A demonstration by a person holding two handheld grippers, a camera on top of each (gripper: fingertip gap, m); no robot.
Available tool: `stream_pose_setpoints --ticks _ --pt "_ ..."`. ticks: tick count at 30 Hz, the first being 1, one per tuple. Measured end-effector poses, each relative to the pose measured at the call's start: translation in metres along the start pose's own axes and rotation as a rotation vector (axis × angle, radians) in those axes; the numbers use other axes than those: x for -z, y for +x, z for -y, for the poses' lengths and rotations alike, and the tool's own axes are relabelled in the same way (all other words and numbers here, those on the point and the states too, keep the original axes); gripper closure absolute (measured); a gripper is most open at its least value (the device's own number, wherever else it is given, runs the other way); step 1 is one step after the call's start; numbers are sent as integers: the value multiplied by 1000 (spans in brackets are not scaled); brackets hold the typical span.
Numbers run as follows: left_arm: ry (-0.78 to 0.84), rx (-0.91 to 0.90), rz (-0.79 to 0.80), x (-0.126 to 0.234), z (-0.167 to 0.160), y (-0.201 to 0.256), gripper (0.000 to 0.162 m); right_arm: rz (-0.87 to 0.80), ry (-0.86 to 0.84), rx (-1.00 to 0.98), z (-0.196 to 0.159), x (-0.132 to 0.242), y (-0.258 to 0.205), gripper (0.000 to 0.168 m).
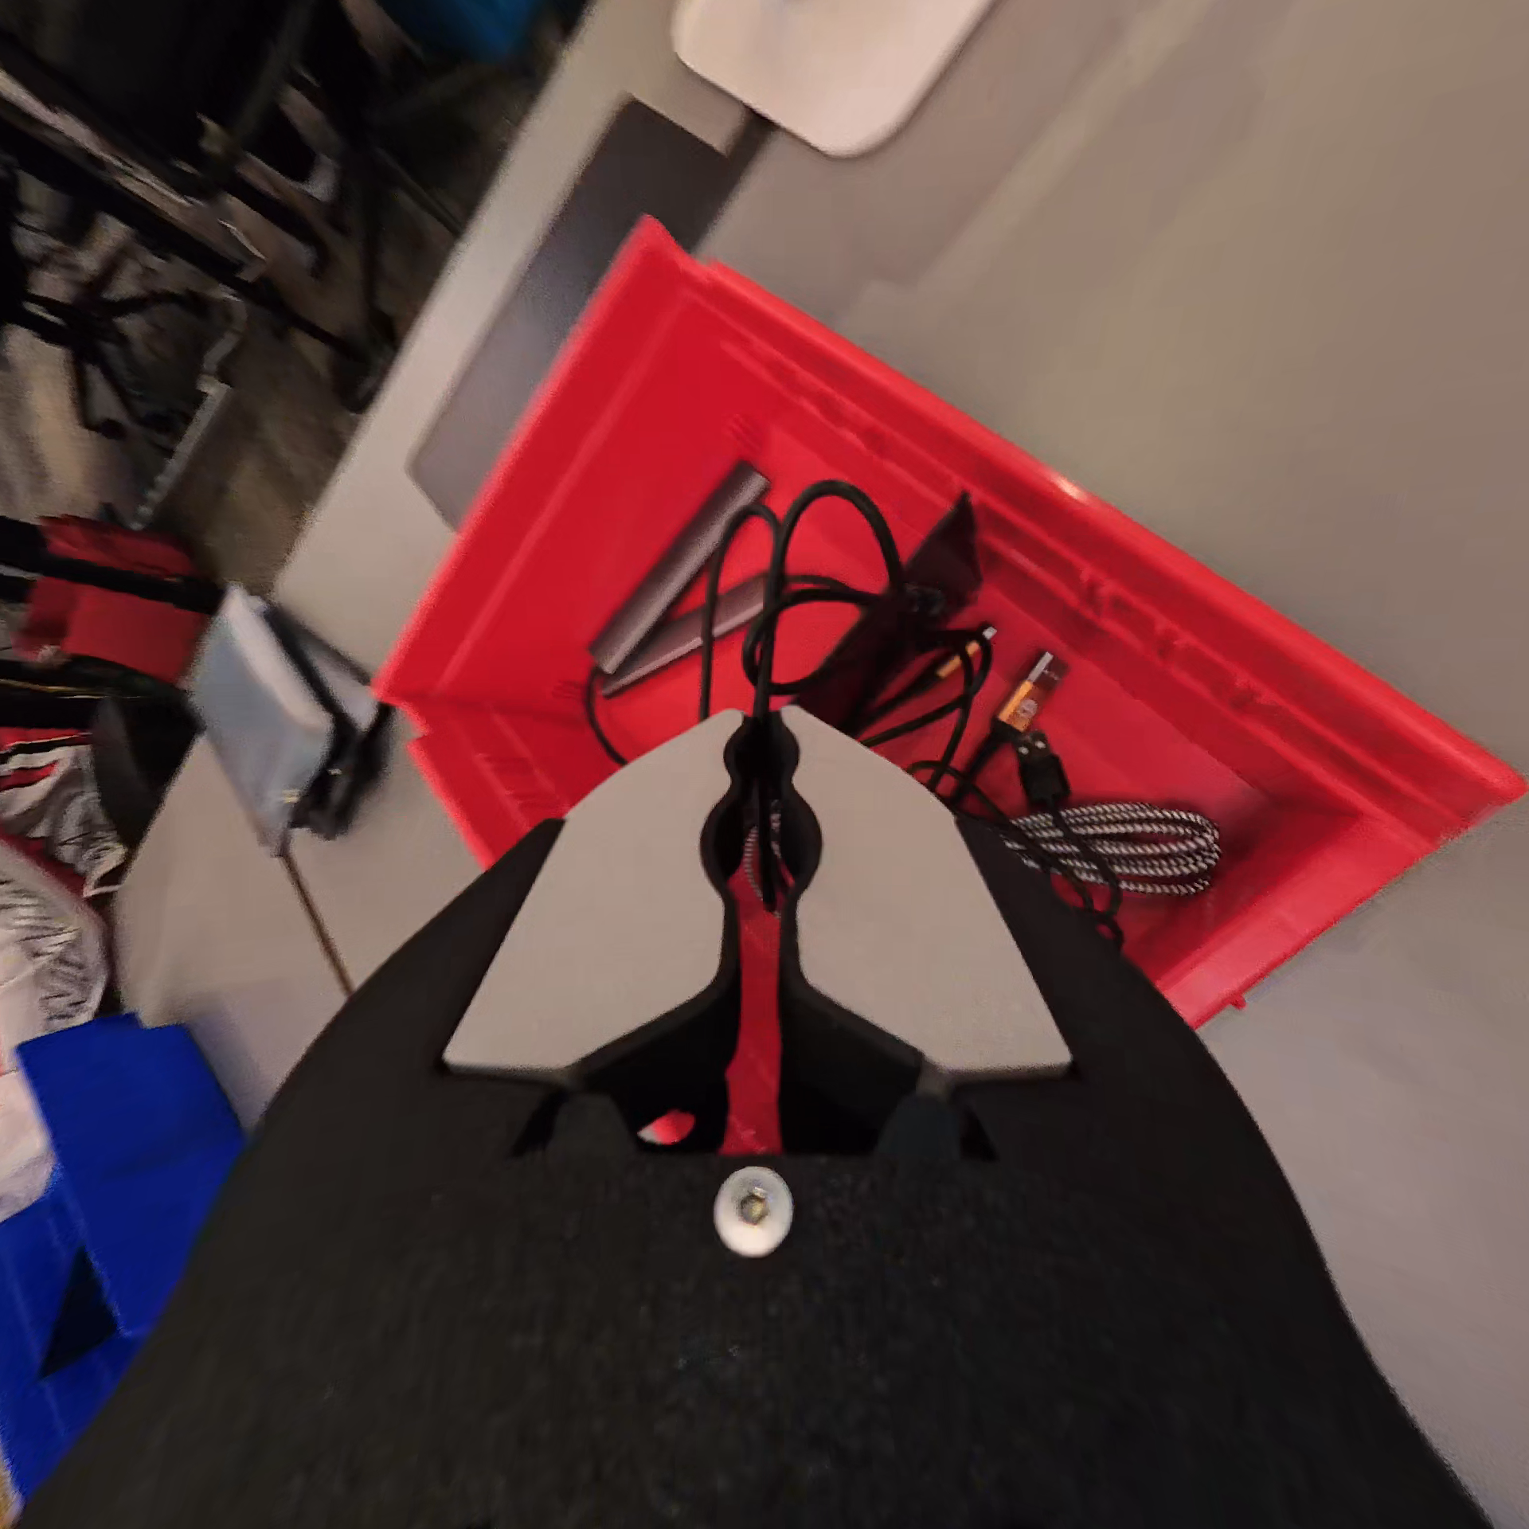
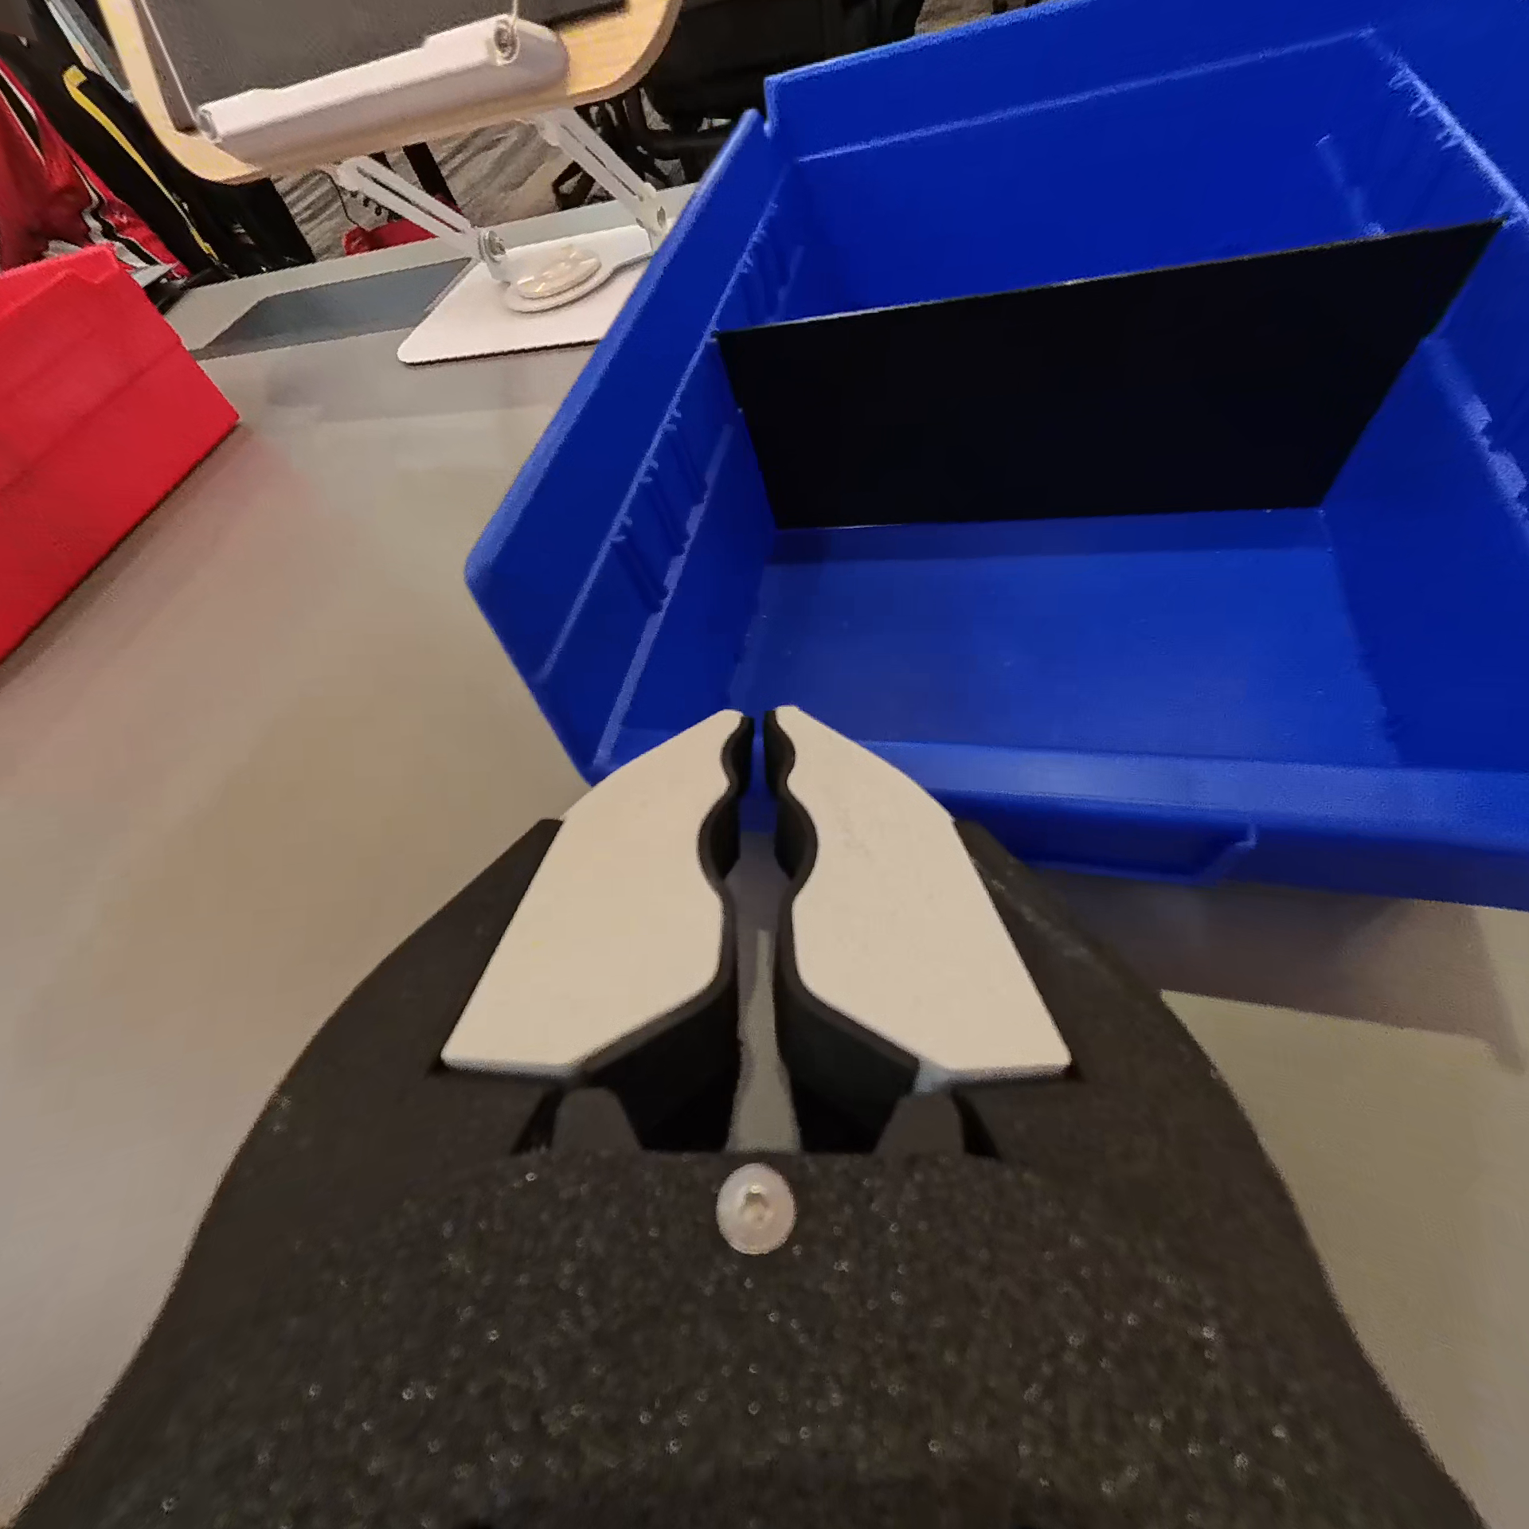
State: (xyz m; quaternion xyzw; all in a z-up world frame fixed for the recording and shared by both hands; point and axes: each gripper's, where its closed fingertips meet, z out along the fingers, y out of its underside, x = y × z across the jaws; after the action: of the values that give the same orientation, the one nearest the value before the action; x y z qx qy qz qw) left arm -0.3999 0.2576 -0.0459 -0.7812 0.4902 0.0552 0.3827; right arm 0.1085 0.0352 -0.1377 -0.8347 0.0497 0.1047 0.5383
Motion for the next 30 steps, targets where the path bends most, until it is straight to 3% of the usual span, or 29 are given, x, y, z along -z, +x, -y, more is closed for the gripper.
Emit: stream_pose_setpoints --ticks 6,24,30 --pt "169 33 170 58 42 -35 160 10 -10 13 -2 -1 -5 167" --pt "525 -197 400 219 226 -39 160 19 7 32 1 7 -13 167" --pt "454 -270 499 216 245 -57 160 17 6 35 0 9 -12 167"
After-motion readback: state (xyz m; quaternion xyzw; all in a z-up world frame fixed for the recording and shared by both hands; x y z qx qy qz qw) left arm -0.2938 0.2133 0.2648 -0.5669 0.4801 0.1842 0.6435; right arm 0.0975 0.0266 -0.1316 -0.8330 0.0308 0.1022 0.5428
